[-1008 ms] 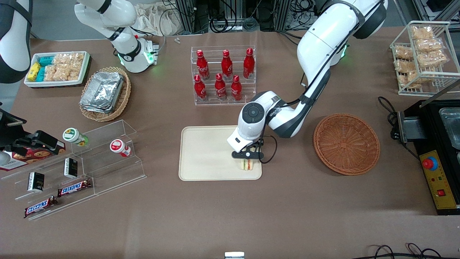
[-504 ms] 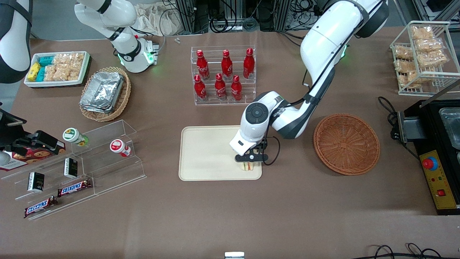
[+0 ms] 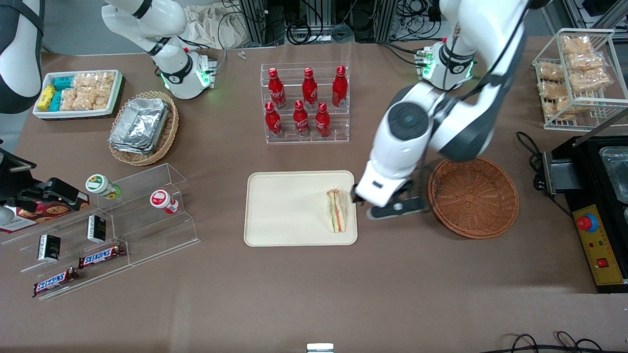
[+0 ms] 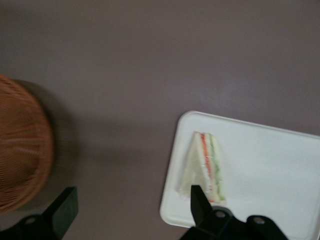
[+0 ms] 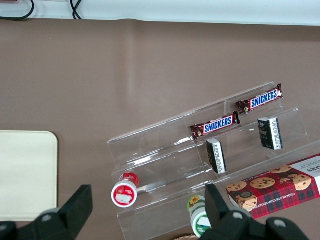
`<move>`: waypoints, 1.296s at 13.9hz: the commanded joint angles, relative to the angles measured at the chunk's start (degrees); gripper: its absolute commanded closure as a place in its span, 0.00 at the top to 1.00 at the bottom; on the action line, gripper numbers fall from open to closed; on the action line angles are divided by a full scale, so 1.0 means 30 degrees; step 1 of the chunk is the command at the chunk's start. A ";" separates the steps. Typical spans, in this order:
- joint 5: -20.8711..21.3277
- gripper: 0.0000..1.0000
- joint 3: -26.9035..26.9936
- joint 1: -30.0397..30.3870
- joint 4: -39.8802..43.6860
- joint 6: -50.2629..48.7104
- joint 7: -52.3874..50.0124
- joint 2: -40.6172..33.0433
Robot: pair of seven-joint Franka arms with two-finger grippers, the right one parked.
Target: Place sandwich from basket to tray
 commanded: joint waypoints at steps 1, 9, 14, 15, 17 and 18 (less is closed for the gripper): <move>-0.0550 1.00 -0.0031 0.1017 -0.0762 -0.2670 0.1461 -0.2683; -0.2134 1.00 0.0028 0.6552 -0.1373 -0.5843 0.8671 -0.5852; -0.3277 1.00 0.0145 0.7963 -0.4944 -0.4704 0.8910 -0.8691; -0.3277 1.00 0.0145 0.8254 -0.5357 -0.4527 0.9491 -0.9015; -0.3335 1.00 0.0145 0.9161 -0.5361 -0.4583 1.0896 -0.9252; -0.3336 1.00 0.0145 0.9513 -0.5419 -0.4728 1.1454 -0.9485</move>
